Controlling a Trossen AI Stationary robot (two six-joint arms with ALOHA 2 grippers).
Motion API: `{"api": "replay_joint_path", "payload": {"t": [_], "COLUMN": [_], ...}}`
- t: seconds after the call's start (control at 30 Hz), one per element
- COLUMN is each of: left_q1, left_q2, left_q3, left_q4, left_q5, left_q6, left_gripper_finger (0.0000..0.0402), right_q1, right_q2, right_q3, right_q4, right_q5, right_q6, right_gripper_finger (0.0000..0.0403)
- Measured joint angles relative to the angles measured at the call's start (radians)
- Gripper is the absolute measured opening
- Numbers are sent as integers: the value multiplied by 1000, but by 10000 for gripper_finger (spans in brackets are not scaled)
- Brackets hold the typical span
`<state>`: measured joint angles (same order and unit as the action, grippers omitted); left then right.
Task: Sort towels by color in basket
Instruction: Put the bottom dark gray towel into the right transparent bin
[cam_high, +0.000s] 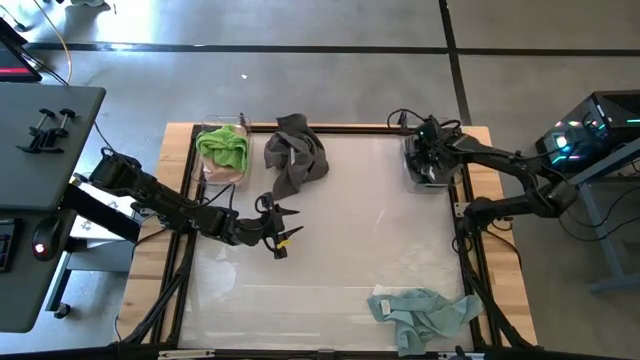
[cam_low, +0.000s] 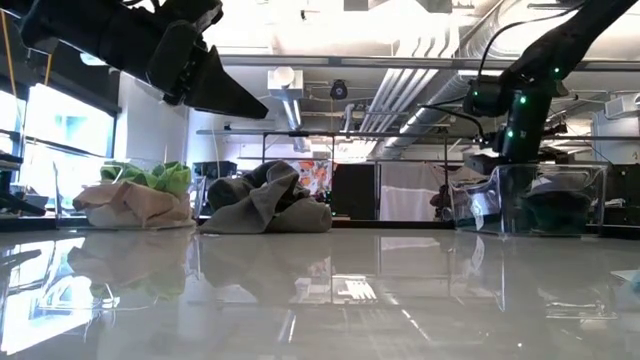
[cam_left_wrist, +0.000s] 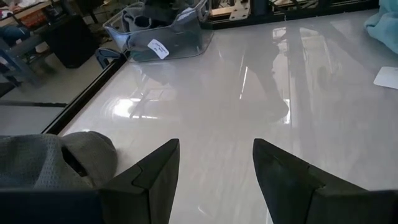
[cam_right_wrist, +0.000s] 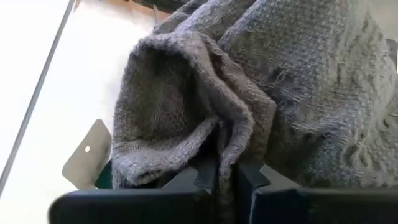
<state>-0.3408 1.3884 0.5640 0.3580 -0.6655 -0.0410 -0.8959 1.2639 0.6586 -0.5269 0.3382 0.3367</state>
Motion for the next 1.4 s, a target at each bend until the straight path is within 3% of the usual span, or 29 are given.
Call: {"api": "replay_joint_path", "payload": {"t": [0.1,0.27,0.37,0.47,0.67,0.93,1.13,1.4], "left_q1": [0,0,0,0,0,0,0,0], "left_q2": [0,0,0,0,0,0,0,0], "left_q3": [0,0,0,0,0,0,0,0], "left_q4": [6,7,7,7,7,6,6,6], "left_q5": [0,0,0,0,0,0,0,0], "left_q6": [9,18,16,8,0,6,10,11], "left_gripper_finger": [190,190,190,190,190,190,190,190], "right_q1": [-2,-1,7,31,89,75,78,72], "right_q2": [0,1,1,1,0,66,157,239], "right_q3": [11,127,245,357,419,274,224,223], "right_q4": [-19,-170,-333,-502,-661,-635,-475,-281], "right_q5": [-34,-107,-87,-25,146,183,111,37], "right_q6": [-4,-67,-33,25,101,149,110,46], "right_gripper_finger": [44,130,166,174,149,70,7,16]}}
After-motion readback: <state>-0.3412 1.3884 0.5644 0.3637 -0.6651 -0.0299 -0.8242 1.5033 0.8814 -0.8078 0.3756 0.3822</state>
